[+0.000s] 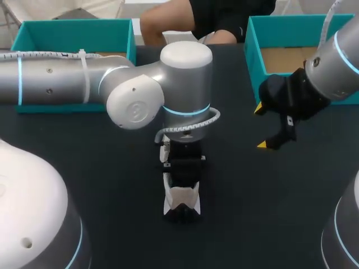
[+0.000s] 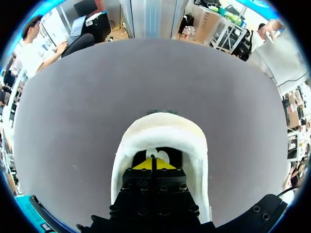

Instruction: Take the shoe out of the shoebox, open the shoe tongue, remove and reinsert the insole, then place the shoe into the shoebox

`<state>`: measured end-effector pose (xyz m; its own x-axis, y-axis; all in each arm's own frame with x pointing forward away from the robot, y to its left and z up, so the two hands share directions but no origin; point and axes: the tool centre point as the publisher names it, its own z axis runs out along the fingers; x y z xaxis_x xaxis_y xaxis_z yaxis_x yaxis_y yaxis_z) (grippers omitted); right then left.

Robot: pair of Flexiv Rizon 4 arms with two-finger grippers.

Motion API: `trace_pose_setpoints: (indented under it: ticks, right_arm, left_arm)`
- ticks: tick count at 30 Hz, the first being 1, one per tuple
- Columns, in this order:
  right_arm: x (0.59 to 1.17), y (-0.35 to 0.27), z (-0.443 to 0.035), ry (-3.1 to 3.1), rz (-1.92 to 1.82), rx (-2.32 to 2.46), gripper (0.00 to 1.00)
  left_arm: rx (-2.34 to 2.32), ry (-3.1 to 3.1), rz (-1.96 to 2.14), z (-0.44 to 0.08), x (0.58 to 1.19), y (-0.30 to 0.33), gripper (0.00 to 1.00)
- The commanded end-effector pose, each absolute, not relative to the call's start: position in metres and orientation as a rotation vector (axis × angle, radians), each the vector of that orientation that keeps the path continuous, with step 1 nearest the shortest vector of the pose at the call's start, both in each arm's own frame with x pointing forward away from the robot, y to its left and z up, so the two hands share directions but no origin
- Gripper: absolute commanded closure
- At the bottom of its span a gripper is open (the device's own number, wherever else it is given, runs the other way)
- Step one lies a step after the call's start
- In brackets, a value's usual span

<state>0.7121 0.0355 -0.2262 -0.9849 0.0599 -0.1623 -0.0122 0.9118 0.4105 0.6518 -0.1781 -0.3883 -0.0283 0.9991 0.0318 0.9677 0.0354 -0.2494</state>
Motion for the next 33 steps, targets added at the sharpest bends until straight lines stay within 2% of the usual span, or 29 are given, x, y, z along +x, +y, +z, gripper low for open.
trace_pose_setpoints:
  ticks: [1,14,23,33]
  right_arm:
    - [0.712,0.036,-0.227,2.902,0.623,0.038,0.0]
    - [0.712,0.036,-0.227,2.902,0.623,0.038,0.0]
    - [0.712,0.036,-0.227,2.902,0.623,0.038,0.0]
    - [0.712,0.036,-0.227,2.902,0.623,0.038,0.0]
  left_arm:
    - [-2.082,-2.159,0.108,-0.352,0.655,-0.165,1.0]
    - [-2.205,-2.287,-0.364,-0.326,0.688,-0.162,1.0]
    - [-2.3,-2.359,-0.236,-0.34,0.712,-0.169,1.0]
    - [-2.298,-2.314,-0.216,-0.34,0.707,-0.174,1.0]
